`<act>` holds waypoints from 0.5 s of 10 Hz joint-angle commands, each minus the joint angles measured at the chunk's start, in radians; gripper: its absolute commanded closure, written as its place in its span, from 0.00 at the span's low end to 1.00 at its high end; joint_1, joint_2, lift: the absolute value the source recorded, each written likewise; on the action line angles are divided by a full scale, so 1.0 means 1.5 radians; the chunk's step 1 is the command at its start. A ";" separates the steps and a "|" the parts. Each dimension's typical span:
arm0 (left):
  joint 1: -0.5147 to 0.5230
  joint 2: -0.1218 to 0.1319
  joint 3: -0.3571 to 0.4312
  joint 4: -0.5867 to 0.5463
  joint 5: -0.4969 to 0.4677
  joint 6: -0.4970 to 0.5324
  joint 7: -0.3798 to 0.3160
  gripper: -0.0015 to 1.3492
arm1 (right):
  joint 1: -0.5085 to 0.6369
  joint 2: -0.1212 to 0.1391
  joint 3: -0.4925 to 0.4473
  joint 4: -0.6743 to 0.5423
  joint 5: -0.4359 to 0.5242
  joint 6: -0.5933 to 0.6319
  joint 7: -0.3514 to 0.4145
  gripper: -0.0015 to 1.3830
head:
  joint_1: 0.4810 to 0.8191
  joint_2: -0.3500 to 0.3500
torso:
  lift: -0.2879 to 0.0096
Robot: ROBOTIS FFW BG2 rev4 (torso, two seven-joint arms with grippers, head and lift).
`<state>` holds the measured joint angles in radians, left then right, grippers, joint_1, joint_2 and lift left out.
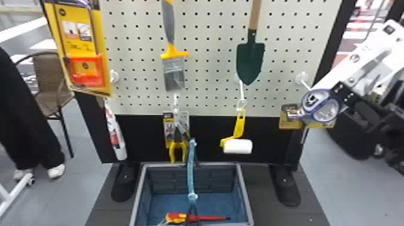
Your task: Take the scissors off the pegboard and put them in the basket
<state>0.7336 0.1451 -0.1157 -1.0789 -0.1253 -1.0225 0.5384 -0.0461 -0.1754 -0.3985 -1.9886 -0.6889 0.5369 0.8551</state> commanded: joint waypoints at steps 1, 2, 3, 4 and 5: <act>0.000 -0.001 0.000 0.002 0.000 0.000 0.000 0.08 | 0.040 0.011 0.001 -0.036 -0.008 0.000 -0.020 0.86 | 0.20 0.50 | 0.63; 0.000 -0.003 0.000 0.003 0.000 -0.002 0.000 0.08 | 0.060 0.026 0.001 -0.046 -0.011 0.000 -0.027 0.86 | 0.20 0.50 | 0.63; -0.002 -0.004 0.000 0.005 0.000 -0.007 0.000 0.08 | 0.068 0.038 0.002 -0.036 -0.008 0.000 -0.027 0.86 | 0.20 0.50 | 0.63; -0.003 -0.003 0.000 0.005 -0.002 -0.007 0.000 0.08 | 0.074 0.044 0.009 -0.022 -0.007 -0.001 -0.027 0.86 | 0.20 0.50 | 0.63; -0.005 -0.002 -0.001 0.007 -0.001 -0.008 0.000 0.08 | 0.080 0.052 0.021 0.000 -0.010 -0.009 -0.028 0.86 | 0.20 0.50 | 0.63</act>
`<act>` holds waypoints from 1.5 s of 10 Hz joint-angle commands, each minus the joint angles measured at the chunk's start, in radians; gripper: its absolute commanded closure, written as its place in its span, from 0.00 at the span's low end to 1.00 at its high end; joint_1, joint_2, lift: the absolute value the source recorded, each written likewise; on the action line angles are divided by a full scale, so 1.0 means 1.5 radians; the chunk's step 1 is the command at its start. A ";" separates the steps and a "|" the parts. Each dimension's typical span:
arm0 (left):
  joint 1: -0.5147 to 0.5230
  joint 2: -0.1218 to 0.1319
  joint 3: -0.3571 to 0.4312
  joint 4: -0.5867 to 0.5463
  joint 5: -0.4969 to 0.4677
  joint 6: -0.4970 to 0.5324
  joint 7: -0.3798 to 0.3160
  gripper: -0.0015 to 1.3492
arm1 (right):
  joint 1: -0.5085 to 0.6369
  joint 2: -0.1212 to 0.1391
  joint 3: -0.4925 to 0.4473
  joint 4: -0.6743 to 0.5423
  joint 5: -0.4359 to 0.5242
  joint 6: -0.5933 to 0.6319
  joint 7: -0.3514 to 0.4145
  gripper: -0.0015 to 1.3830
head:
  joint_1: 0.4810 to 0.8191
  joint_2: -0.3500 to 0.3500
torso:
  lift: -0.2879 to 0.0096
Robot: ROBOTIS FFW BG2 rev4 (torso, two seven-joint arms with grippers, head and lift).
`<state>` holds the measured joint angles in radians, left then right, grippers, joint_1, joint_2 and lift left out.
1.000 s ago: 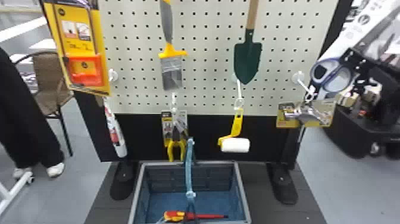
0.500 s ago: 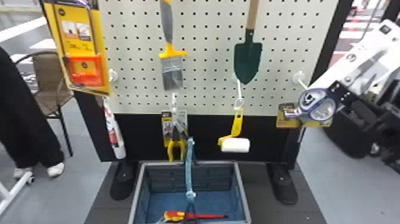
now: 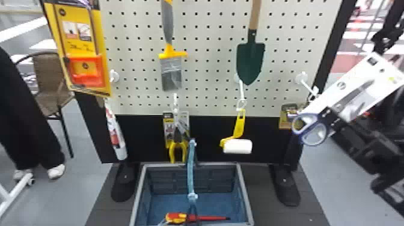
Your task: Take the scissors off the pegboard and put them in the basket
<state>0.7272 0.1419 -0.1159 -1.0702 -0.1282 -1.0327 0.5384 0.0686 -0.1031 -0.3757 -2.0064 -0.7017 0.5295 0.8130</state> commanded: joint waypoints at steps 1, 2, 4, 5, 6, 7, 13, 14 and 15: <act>-0.002 0.001 -0.001 0.002 0.001 -0.001 0.000 0.08 | 0.008 0.013 0.015 0.029 -0.005 -0.012 -0.002 0.86 | 0.20 0.50 | 0.63; -0.005 0.002 -0.006 0.004 0.002 -0.001 0.000 0.08 | 0.015 0.018 0.029 0.046 -0.011 -0.021 -0.006 0.86 | 0.20 0.50 | 0.63; -0.011 0.005 -0.014 0.012 0.005 -0.002 0.000 0.08 | 0.038 0.031 0.054 0.065 -0.015 -0.038 -0.012 0.86 | 0.20 0.50 | 0.63; -0.011 0.003 -0.015 0.012 0.006 -0.002 0.000 0.08 | 0.043 0.036 0.065 0.080 -0.024 -0.045 -0.016 0.86 | 0.20 0.50 | 0.63; -0.012 0.003 -0.018 0.016 0.009 -0.001 0.000 0.08 | 0.045 0.036 0.078 0.087 -0.020 -0.051 -0.015 0.86 | 0.20 0.50 | 0.63; -0.015 0.003 -0.021 0.022 0.013 -0.002 0.000 0.08 | 0.045 0.036 0.086 0.095 -0.018 -0.053 -0.015 0.86 | 0.20 0.50 | 0.63; -0.021 0.003 -0.026 0.029 0.014 -0.002 0.000 0.08 | 0.045 0.036 0.196 0.191 -0.058 -0.081 -0.021 0.86 | 0.20 0.50 | 0.63; -0.022 0.003 -0.027 0.030 0.014 -0.002 -0.001 0.08 | 0.048 0.036 0.216 0.206 -0.066 -0.084 -0.025 0.86 | 0.20 0.50 | 0.63; -0.023 0.003 -0.028 0.030 0.015 -0.002 -0.001 0.08 | 0.046 0.036 0.234 0.229 -0.079 -0.088 -0.027 0.86 | 0.20 0.50 | 0.63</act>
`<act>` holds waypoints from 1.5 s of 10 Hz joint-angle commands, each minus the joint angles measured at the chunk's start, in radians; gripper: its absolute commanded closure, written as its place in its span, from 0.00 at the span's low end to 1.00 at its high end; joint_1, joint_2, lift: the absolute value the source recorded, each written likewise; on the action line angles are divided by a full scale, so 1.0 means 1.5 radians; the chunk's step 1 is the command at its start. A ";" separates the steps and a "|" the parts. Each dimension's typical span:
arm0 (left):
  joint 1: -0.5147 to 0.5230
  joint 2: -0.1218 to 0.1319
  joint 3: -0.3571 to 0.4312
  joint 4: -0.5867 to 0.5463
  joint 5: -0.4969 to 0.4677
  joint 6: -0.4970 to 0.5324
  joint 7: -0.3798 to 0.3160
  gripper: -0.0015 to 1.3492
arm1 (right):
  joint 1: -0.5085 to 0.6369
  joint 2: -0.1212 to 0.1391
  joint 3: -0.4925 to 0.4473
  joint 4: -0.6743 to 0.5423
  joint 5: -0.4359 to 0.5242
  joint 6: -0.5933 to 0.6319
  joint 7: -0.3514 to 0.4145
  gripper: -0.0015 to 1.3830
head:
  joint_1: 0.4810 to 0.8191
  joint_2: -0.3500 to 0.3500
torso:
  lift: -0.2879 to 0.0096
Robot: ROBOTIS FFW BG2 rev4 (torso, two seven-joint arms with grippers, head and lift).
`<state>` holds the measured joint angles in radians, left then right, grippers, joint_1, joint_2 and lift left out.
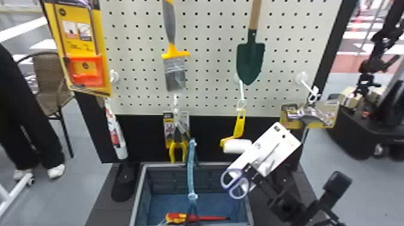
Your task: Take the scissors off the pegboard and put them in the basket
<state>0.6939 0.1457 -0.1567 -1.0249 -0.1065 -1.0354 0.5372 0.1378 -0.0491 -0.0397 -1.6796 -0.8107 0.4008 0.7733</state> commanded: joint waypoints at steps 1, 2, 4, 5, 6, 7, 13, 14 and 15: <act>-0.003 0.000 -0.001 0.002 0.000 0.000 0.001 0.08 | -0.003 0.000 0.023 0.023 -0.009 -0.004 -0.001 0.86 | 0.20 0.50 | 0.63; -0.001 0.000 -0.001 0.002 0.000 -0.001 0.001 0.08 | -0.010 0.000 0.036 0.039 -0.012 -0.005 -0.001 0.86 | 0.20 0.50 | 0.63; -0.003 0.000 -0.001 0.005 0.001 -0.002 0.000 0.08 | -0.023 -0.002 0.055 0.067 -0.017 -0.017 -0.001 0.86 | 0.20 0.50 | 0.63; -0.004 -0.001 -0.001 0.005 0.001 -0.002 0.000 0.08 | -0.030 -0.002 0.061 0.078 -0.019 -0.024 0.000 0.86 | 0.20 0.50 | 0.63; -0.004 -0.001 -0.001 0.007 0.001 -0.003 0.000 0.08 | -0.039 -0.002 0.068 0.091 -0.021 -0.030 -0.001 0.86 | 0.20 0.50 | 0.63; -0.004 -0.001 -0.001 0.007 0.001 -0.003 0.000 0.08 | -0.049 -0.003 0.080 0.104 -0.023 -0.033 -0.001 0.86 | 0.20 0.50 | 0.63; -0.008 -0.001 -0.001 0.015 0.001 -0.006 0.000 0.08 | -0.083 -0.007 0.141 0.162 -0.048 -0.044 -0.002 0.86 | 0.20 0.50 | 0.63; -0.010 0.000 -0.001 0.015 0.001 -0.006 0.001 0.08 | -0.086 -0.007 0.142 0.165 -0.047 -0.046 -0.001 0.86 | 0.20 0.50 | 0.63; -0.008 0.000 -0.001 0.016 0.002 -0.007 0.000 0.08 | -0.086 -0.008 0.141 0.165 -0.044 -0.050 -0.001 0.80 | 0.20 0.50 | 0.63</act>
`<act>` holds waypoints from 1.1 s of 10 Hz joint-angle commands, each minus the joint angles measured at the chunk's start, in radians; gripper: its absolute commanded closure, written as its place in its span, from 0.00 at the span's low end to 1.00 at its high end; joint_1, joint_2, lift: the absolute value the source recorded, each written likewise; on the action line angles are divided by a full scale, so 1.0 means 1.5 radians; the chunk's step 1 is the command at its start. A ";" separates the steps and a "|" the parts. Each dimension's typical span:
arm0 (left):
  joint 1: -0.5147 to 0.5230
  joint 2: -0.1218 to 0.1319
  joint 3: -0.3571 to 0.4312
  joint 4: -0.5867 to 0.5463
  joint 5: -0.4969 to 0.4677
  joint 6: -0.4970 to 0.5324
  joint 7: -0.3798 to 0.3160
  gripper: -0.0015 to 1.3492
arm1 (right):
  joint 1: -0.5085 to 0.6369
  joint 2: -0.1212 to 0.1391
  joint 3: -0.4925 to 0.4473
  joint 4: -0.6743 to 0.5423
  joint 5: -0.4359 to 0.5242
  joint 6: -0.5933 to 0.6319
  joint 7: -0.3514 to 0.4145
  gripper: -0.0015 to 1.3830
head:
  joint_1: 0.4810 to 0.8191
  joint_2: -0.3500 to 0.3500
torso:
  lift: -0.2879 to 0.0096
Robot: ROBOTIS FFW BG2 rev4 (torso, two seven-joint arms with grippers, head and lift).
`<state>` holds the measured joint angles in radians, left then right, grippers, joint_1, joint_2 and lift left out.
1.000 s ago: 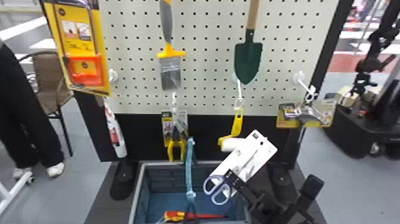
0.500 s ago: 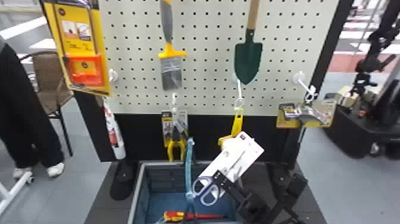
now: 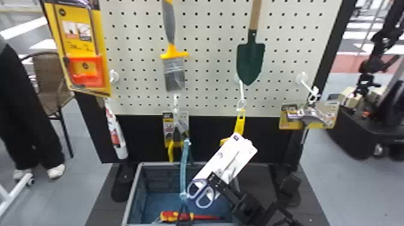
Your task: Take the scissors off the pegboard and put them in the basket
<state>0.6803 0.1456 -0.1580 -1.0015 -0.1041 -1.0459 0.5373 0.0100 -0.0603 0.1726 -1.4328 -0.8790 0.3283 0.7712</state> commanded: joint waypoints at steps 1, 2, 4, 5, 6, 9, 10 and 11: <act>0.001 0.002 0.000 0.001 0.001 -0.001 0.000 0.08 | -0.001 -0.001 -0.002 -0.001 0.001 -0.008 0.000 0.47 | 0.20 0.50 | 0.63; 0.001 0.002 0.000 0.001 0.001 -0.001 0.000 0.08 | -0.001 -0.002 -0.002 -0.001 0.002 -0.010 0.000 0.16 | 0.20 0.50 | 0.63; 0.001 0.002 0.000 0.001 0.001 -0.001 0.000 0.08 | 0.001 -0.002 -0.003 -0.003 0.003 -0.016 0.000 0.08 | 0.20 0.50 | 0.63; 0.001 0.003 -0.001 0.001 0.001 -0.001 0.000 0.08 | 0.001 -0.002 -0.004 -0.005 0.002 -0.019 0.000 0.12 | 0.20 0.50 | 0.63; -0.001 0.004 -0.002 0.001 0.002 -0.001 0.000 0.08 | 0.002 -0.003 -0.004 -0.006 0.001 -0.021 0.000 0.13 | 0.20 0.50 | 0.63; -0.001 0.005 -0.004 0.002 0.002 -0.001 0.001 0.08 | 0.004 -0.004 -0.004 -0.005 -0.003 -0.024 0.000 0.13 | 0.20 0.50 | 0.63; -0.001 0.005 -0.004 0.002 0.003 -0.001 0.001 0.08 | 0.004 -0.004 -0.004 -0.005 -0.005 -0.025 0.000 0.13 | 0.20 0.50 | 0.63; -0.001 0.005 -0.004 0.002 0.002 -0.001 0.000 0.08 | 0.005 -0.004 -0.004 -0.003 -0.006 -0.026 0.000 0.13 | 0.20 0.50 | 0.63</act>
<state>0.6791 0.1534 -0.1641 -0.9979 -0.1007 -1.0477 0.5375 0.0167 -0.0659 0.1672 -1.4378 -0.8871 0.2912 0.7716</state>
